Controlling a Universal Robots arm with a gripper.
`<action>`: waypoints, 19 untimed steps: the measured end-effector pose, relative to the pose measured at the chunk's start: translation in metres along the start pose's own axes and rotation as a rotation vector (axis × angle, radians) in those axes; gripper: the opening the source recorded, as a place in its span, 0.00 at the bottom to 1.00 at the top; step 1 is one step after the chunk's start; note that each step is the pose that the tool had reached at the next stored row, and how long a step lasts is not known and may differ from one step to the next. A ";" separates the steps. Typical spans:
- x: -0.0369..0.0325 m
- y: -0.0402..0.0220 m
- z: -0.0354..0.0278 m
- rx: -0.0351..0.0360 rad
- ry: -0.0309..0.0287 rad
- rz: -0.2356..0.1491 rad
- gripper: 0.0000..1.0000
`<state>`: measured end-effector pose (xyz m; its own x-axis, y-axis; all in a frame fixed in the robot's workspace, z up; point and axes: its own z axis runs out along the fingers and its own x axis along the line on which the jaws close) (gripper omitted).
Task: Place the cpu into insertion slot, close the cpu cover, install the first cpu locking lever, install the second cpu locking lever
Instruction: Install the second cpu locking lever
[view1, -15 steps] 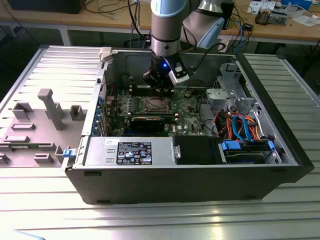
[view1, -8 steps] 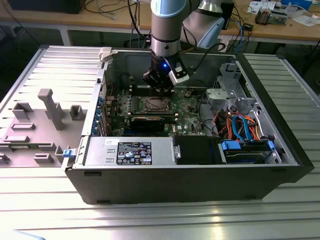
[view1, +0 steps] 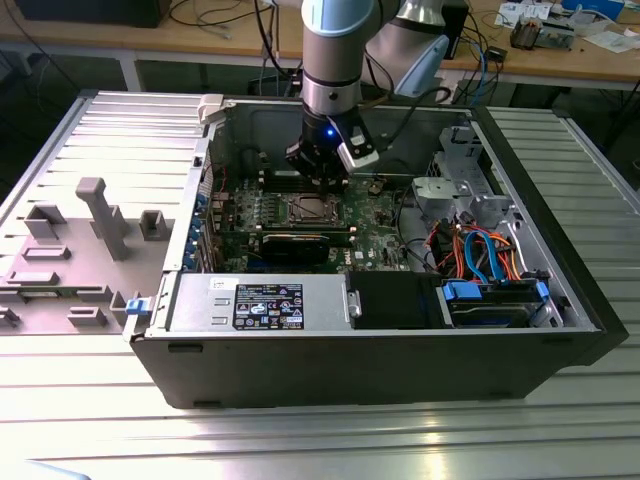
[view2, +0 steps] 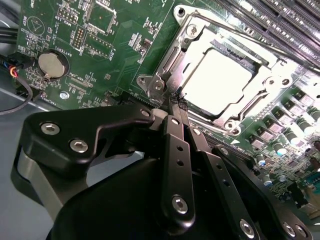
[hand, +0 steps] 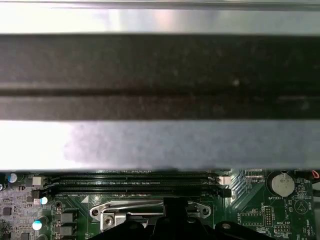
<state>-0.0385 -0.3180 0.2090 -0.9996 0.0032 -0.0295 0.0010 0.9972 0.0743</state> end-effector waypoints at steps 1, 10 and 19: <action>0.0000 -0.0007 -0.0001 0.0000 0.0000 0.000 0.11; -0.0001 -0.0032 -0.0019 0.0000 0.0000 0.000 0.11; -0.0004 -0.0042 -0.0125 0.0026 0.0000 0.000 0.11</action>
<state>-0.0385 -0.3232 0.2211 -0.9996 0.0032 -0.0295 0.0011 0.9974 0.0717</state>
